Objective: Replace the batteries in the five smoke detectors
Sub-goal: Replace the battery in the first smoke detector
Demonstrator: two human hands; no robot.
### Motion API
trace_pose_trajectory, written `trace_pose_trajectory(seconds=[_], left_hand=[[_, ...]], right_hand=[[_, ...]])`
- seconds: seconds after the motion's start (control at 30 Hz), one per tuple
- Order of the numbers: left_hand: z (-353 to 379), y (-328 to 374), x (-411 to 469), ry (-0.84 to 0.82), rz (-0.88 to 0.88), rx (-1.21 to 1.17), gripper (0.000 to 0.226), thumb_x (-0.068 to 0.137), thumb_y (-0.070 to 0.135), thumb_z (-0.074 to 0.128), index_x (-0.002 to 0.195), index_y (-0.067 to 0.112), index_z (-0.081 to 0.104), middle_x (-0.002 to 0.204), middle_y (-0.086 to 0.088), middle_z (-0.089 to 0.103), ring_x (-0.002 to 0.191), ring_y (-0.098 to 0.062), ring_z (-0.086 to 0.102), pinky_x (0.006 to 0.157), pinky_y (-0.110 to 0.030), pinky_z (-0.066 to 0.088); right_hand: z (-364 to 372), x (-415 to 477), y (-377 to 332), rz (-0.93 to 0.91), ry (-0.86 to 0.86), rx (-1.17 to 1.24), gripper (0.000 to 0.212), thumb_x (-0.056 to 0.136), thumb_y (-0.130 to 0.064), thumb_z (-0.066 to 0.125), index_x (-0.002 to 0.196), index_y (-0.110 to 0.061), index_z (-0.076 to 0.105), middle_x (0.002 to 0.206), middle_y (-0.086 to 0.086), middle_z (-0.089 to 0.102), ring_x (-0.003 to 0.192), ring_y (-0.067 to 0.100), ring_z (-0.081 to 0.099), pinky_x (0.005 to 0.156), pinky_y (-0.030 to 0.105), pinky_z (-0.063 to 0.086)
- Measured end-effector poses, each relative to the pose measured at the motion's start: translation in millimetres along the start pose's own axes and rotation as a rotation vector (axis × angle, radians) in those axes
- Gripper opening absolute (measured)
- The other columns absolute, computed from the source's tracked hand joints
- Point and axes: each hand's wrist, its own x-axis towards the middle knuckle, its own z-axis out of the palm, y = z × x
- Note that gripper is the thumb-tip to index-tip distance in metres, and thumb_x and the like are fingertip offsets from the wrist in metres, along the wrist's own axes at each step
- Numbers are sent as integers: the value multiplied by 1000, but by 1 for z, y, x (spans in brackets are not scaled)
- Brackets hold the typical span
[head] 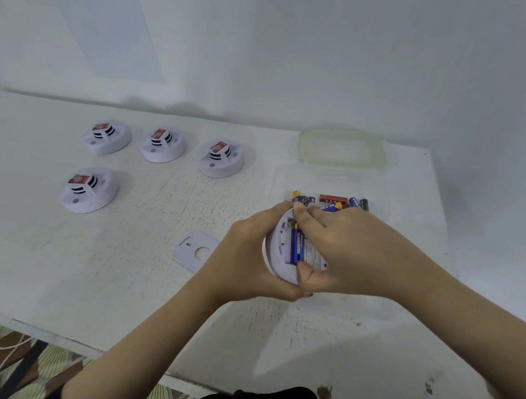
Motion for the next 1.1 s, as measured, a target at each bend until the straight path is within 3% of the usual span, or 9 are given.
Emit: trace_pose_trajectory(seconds=[0.17,0.23,0.3,0.4,0.47,0.6,0.77,0.9,1.1], left_hand=[[-1,2,1,27,23,-16,83,57,24,92,127,1,53,110,0,65,101,-14,64,85,-27,54],[-2,4,0,62,43,-38,84,57,25,90,128,4,51,110,1,65,100,-12,64,84,-21,53],[-4,4,2,96,64,-34,87,56,24,90,130,5,49,111,0,64,101,-12,64,84,-20,52],[-5,4,6,104,93,18,90,56,24,93,131,1,49,114,-3,65,103,-14,64,86,-21,53],[-4,6,8,102,96,25,90,57,25,92,131,1,49,113,-3,65,102,-14,64,86,-20,53],[-1,8,8,110,120,23,86,57,27,92,130,10,48,111,3,64,99,-7,63,84,-15,51],[5,16,9,166,144,4,78,59,26,86,127,17,50,107,10,62,94,-5,63,79,-18,51],[11,13,8,163,138,26,79,59,27,84,129,7,52,109,5,63,97,-10,63,79,-29,55],[17,9,11,167,148,44,75,61,23,87,125,-1,55,107,0,64,96,-9,63,80,-26,54]], right_hand=[[3,2,2,11,60,83,72,77,-44,38,126,6,53,111,25,65,69,29,68,53,36,56],[2,0,4,53,117,213,70,78,-50,38,130,-8,54,126,15,61,94,22,68,69,32,57],[5,-5,7,145,172,417,65,79,-54,40,136,-23,49,139,2,51,123,11,53,91,30,50],[13,-7,3,235,290,677,52,83,-47,51,133,-31,49,139,-4,51,134,4,37,104,35,42],[17,-7,-1,285,361,757,45,85,-44,50,127,-29,54,138,-2,52,133,3,38,103,35,43],[18,-6,-10,368,460,842,26,87,-31,54,112,-29,60,130,-5,57,125,0,44,96,17,44],[21,4,-26,523,578,842,18,83,-24,58,98,-16,62,105,-16,59,103,7,56,84,18,44],[20,8,-32,577,676,808,11,76,-17,61,85,-12,58,90,-4,61,85,10,56,73,21,44],[15,8,-27,616,589,759,9,73,-23,61,76,-20,53,74,-6,60,72,8,53,62,16,41]])
